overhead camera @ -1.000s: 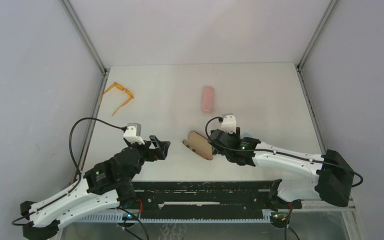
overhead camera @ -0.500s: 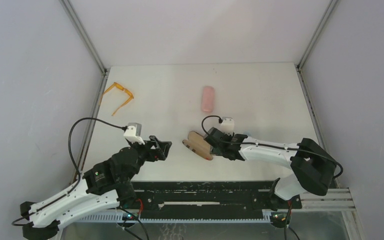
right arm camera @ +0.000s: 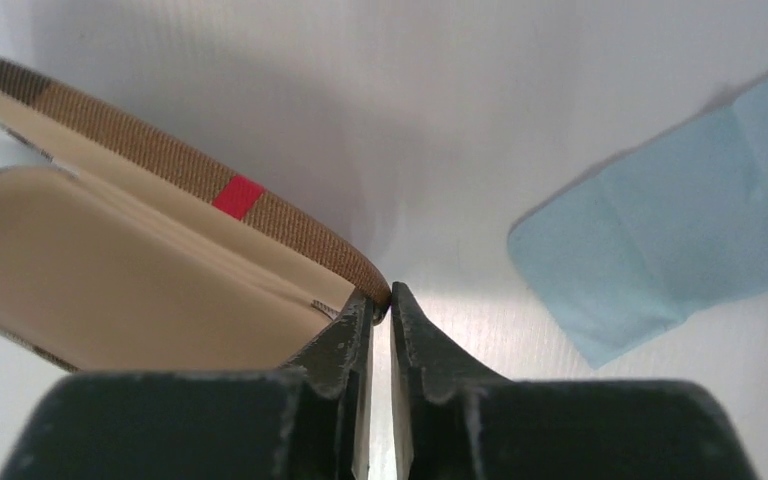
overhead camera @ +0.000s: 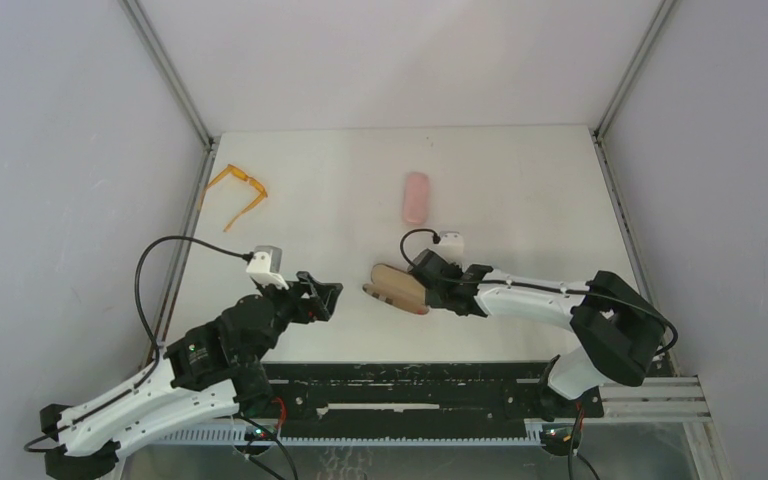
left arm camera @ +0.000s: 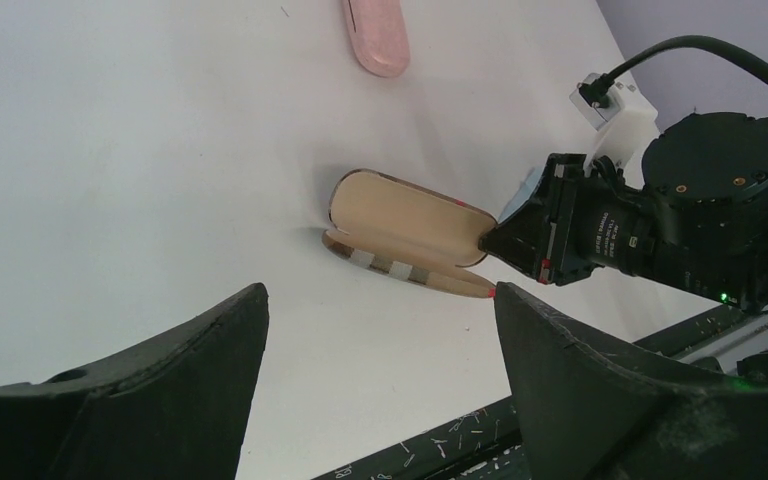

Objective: Organize the sunglasses
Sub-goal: Adjust the sunglasses case at the center of the board, then adjust the glasses cleaning cloth at the center of the board.

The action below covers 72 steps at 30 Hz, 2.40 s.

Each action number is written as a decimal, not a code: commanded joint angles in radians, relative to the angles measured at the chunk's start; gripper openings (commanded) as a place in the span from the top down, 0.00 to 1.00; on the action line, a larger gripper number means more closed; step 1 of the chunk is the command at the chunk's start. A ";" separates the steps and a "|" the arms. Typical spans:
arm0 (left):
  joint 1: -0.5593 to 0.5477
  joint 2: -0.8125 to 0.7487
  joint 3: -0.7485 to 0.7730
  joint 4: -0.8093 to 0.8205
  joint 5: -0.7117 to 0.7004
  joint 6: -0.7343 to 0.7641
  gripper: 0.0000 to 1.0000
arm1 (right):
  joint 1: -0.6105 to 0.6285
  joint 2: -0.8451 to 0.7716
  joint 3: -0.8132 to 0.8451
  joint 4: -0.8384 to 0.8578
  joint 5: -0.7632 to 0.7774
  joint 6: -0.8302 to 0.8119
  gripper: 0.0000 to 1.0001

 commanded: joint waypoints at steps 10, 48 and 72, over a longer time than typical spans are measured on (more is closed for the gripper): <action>0.041 -0.015 0.026 0.006 -0.003 0.059 0.14 | -0.121 0.080 0.113 0.286 -0.133 -0.492 1.00; 0.385 0.151 0.091 0.058 0.142 0.158 0.10 | -0.365 -0.149 0.242 0.152 -0.417 -0.469 0.39; 0.569 0.334 0.144 0.149 0.163 0.159 0.05 | -0.293 -0.759 0.372 -0.045 -0.598 0.052 0.00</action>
